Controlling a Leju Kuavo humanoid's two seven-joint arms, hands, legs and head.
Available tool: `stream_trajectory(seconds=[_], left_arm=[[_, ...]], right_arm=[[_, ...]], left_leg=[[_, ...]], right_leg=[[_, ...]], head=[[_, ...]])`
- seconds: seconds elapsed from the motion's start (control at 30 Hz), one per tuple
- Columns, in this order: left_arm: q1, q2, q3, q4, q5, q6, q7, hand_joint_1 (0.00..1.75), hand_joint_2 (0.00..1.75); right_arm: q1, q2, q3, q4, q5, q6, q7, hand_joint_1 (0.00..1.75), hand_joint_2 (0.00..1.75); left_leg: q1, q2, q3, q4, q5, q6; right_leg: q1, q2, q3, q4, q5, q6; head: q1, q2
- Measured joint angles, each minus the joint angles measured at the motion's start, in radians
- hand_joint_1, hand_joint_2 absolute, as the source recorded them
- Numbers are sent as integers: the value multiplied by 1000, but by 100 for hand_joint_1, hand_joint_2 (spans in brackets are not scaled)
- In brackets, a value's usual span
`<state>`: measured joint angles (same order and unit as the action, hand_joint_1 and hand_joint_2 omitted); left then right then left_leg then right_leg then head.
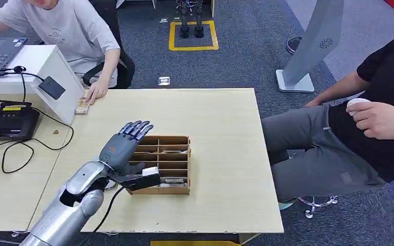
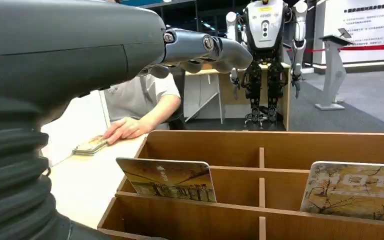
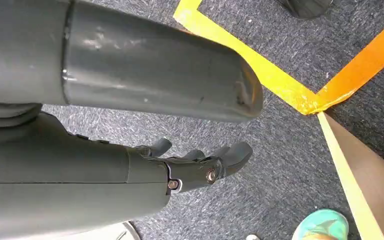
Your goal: Pass the card to the sensor for recognition and then transmit it.
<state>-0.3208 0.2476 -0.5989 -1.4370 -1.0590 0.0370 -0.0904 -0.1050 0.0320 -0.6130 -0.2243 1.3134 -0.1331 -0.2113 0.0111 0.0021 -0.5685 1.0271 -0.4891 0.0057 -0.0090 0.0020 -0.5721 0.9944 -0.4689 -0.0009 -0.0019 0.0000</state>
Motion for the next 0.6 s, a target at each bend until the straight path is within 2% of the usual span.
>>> stream_trajectory(seconds=[0.6], left_arm=[[0,2,0,0,0,0,0,0,175]], right_arm=[[0,0,0,0,1,0,0,0,0]], left_leg=[[0,0,0,0,0,0]], right_leg=[[0,0,0,0,0,0]], head=[[0,0]])
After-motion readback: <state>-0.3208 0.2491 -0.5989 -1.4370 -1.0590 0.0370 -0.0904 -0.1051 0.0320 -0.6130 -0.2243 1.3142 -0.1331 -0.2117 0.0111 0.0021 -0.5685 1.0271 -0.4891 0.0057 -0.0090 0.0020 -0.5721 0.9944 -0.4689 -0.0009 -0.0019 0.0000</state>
